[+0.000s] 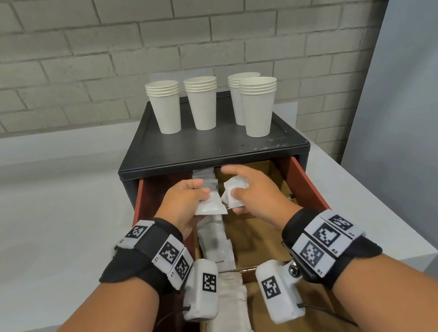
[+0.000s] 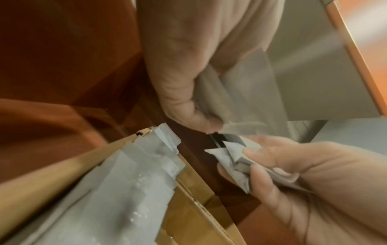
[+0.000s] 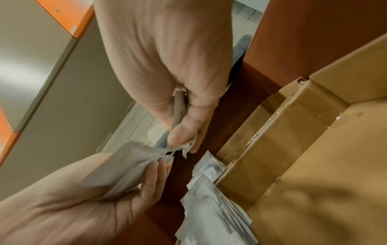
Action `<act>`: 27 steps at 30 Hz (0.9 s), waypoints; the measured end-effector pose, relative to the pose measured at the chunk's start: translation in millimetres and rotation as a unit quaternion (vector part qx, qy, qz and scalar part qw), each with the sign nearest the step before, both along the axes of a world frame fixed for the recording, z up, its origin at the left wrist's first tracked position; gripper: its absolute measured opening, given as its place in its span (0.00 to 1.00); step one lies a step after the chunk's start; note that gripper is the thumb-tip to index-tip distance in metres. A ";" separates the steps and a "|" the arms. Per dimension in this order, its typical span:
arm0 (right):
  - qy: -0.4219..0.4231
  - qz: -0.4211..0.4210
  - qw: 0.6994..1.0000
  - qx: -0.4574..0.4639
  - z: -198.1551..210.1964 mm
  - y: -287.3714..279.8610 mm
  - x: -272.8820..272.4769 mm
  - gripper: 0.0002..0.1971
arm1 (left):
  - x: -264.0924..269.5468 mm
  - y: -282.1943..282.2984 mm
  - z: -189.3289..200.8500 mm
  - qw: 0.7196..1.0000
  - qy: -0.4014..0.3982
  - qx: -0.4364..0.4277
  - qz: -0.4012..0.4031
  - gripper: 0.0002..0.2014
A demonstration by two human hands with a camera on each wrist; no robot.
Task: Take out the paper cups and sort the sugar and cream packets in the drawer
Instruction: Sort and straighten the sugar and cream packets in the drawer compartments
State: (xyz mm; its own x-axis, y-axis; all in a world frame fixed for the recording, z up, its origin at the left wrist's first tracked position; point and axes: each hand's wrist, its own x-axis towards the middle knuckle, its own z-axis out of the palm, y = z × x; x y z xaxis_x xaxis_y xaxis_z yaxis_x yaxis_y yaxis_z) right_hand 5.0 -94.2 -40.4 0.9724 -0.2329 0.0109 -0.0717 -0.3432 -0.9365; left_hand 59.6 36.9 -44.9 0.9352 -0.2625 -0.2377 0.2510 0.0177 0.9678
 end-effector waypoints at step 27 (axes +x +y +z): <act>-0.012 -0.021 0.998 -0.055 2.6 -6.4 3.7 0.12 | 11.4 5.2 -1.9 0.996 0.010 -0.037 0.086 0.17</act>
